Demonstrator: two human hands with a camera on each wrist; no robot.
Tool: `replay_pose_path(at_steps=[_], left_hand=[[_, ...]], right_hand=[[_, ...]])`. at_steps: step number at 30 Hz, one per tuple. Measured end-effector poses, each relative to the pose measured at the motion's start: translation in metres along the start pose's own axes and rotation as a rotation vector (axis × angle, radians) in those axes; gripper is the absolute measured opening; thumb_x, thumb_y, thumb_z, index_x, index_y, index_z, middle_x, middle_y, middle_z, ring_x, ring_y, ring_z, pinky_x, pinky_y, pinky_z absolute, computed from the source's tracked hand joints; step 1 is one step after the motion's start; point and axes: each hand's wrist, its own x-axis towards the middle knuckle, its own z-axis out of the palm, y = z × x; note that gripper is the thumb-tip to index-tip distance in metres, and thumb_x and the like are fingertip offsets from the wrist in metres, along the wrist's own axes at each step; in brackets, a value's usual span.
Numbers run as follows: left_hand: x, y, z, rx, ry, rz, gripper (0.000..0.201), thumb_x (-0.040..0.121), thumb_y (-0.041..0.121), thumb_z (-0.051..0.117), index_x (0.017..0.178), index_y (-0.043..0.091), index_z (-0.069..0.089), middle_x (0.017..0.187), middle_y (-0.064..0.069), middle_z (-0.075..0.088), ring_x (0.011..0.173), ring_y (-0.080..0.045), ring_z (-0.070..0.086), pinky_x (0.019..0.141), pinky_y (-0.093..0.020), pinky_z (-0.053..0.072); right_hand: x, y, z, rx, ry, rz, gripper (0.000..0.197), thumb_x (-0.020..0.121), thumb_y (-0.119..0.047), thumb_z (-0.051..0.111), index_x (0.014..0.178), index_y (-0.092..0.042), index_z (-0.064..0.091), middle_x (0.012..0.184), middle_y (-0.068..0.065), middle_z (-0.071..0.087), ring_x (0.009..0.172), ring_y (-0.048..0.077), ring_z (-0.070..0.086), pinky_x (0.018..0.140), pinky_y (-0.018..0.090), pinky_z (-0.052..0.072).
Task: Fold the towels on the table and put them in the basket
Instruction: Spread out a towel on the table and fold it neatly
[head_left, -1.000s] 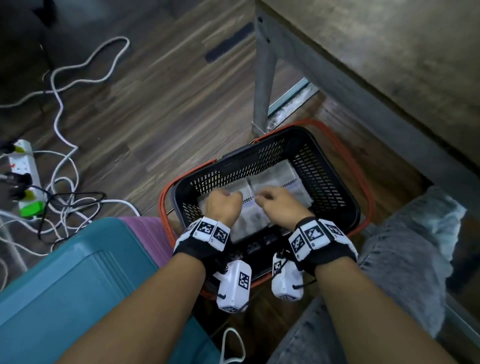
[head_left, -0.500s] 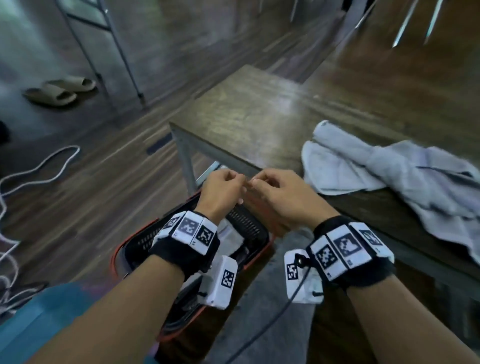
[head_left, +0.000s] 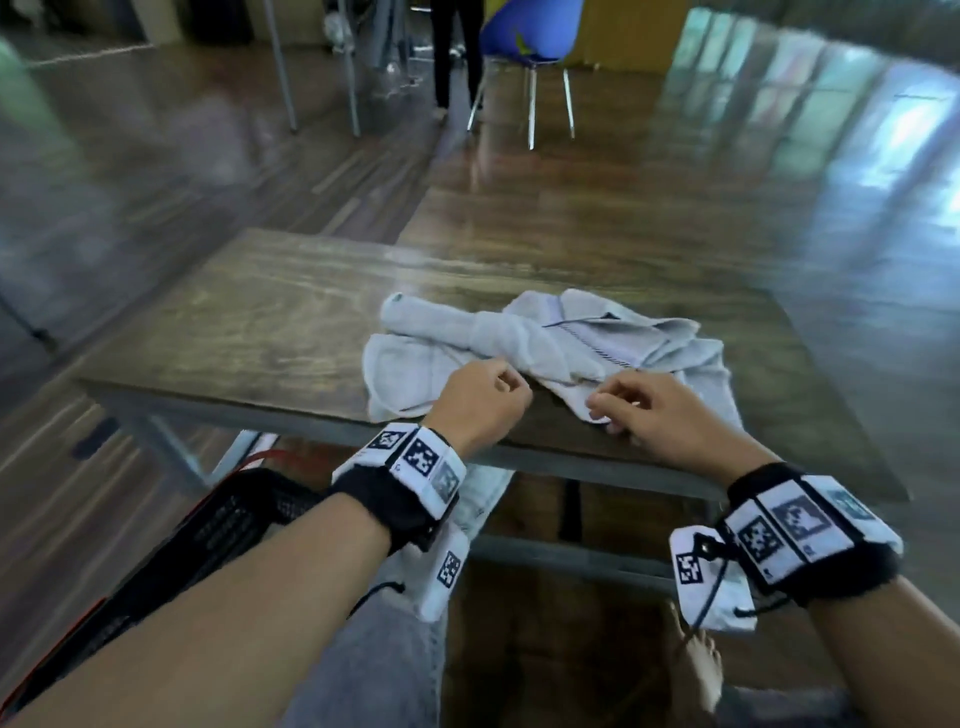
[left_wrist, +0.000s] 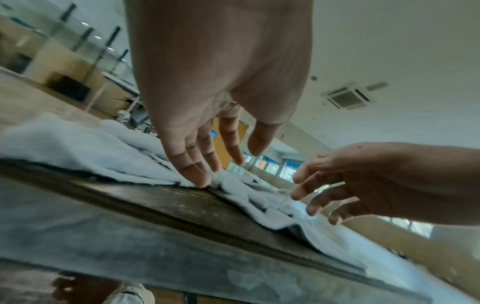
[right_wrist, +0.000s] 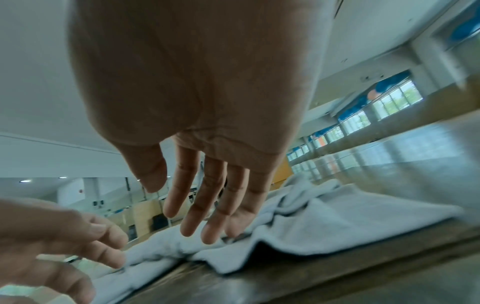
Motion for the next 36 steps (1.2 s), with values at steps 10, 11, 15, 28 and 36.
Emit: replay_pose_path(at_steps=[10, 11, 15, 28, 36], left_hand=[[0.077, 0.023, 0.056, 0.583, 0.033, 0.185, 0.05, 0.084, 0.019, 0.048, 0.134, 0.02, 0.046, 0.14, -0.013, 0.038, 0.125, -0.037, 0.032, 0.102, -0.048, 0.035], [0.085, 0.024, 0.058, 0.614, 0.016, 0.201, 0.049, 0.086, 0.022, 0.048, 0.135, 0.021, 0.046, 0.142, -0.012, 0.038, 0.127, -0.035, 0.03, 0.103, -0.049, 0.033], [0.115, 0.036, 0.069, 0.621, -0.068, 0.268, 0.052, 0.087, 0.026, 0.052, 0.137, 0.019, 0.04, 0.143, -0.004, 0.042, 0.128, -0.031, 0.034, 0.102, -0.048, 0.031], [0.209, 0.034, 0.084, 0.681, -0.104, 0.294, 0.02, 0.09, 0.018, 0.056, 0.109, 0.018, 0.061, 0.118, -0.01, 0.057, 0.108, -0.033, 0.056, 0.089, -0.044, 0.049], [0.208, 0.09, 0.057, 0.191, 0.062, 0.46, 0.009, 0.1, 0.012, 0.044, 0.099, 0.007, 0.051, 0.084, -0.006, 0.06, 0.076, -0.021, 0.057, 0.069, -0.035, 0.046]], right_hand=[[0.005, 0.045, -0.043, -0.123, 0.077, 0.077, 0.02, 0.099, -0.032, 0.057, 0.092, -0.017, 0.07, 0.092, -0.002, 0.072, 0.088, 0.016, 0.067, 0.083, 0.034, 0.054], [0.01, 0.043, -0.044, -0.143, 0.063, 0.064, 0.019, 0.099, -0.032, 0.057, 0.094, -0.018, 0.07, 0.093, -0.004, 0.072, 0.089, 0.014, 0.066, 0.086, 0.035, 0.054], [0.027, 0.041, -0.049, -0.366, -0.029, 0.021, 0.022, 0.099, -0.036, 0.052, 0.102, -0.02, 0.067, 0.102, -0.005, 0.069, 0.1, 0.014, 0.061, 0.09, 0.036, 0.049], [0.076, 0.07, -0.076, -0.481, -0.005, 0.164, 0.016, 0.097, -0.047, 0.049, 0.099, -0.035, 0.06, 0.109, -0.011, 0.065, 0.104, 0.018, 0.059, 0.085, 0.042, 0.051], [0.093, 0.06, -0.074, -0.435, 0.28, 0.126, 0.052, 0.09, -0.051, 0.058, 0.13, -0.026, 0.037, 0.126, -0.003, 0.058, 0.109, 0.024, 0.061, 0.079, 0.041, 0.046]])
